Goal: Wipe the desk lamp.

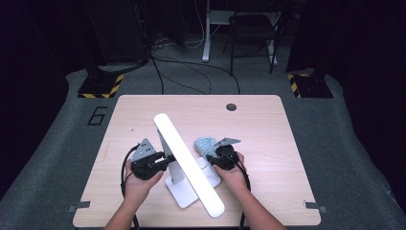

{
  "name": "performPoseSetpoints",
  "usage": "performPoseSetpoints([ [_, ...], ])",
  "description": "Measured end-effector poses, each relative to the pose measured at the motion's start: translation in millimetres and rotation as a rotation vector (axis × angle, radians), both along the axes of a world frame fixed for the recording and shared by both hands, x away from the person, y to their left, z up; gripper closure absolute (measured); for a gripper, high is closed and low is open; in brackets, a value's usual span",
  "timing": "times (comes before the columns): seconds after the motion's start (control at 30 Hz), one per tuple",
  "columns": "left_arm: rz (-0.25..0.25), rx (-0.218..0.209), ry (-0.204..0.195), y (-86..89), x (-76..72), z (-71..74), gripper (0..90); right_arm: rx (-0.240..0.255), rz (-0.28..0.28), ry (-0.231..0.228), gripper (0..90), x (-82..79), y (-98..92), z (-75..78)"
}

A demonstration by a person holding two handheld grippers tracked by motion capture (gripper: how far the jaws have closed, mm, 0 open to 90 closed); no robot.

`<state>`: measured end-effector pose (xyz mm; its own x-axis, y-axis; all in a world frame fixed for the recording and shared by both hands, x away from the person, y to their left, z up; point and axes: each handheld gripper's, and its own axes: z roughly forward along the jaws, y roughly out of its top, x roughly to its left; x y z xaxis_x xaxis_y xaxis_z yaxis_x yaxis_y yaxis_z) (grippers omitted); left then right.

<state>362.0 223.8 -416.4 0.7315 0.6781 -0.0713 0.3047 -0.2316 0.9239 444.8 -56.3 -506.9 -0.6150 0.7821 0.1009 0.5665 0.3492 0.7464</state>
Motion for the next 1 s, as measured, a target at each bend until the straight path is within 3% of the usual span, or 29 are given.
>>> performPoseSetpoints([
  [0.3, 0.014, 0.009, -0.003, -0.5, -0.8, 0.2, 75.0, 0.012, 0.019, 0.000, 63.5, -16.1, -15.4, -0.4],
  [0.5, 0.016, 0.014, 0.001, -0.1, -0.5, 0.5, 74.7, 0.031, 0.025, 0.011, 63.9, -35.6, -30.7, -1.5],
  [0.8, 0.025, 0.009, -0.004, -0.8, -0.5, 0.0, 74.1, 0.021, 0.056, 0.024, 64.3, -66.7, -48.2, 2.0],
  [1.0, 0.027, 0.006, -0.005, -1.1, -0.5, -0.2, 74.4, 0.055, 0.063, 0.022, 64.3, -83.8, -56.3, 6.2],
])
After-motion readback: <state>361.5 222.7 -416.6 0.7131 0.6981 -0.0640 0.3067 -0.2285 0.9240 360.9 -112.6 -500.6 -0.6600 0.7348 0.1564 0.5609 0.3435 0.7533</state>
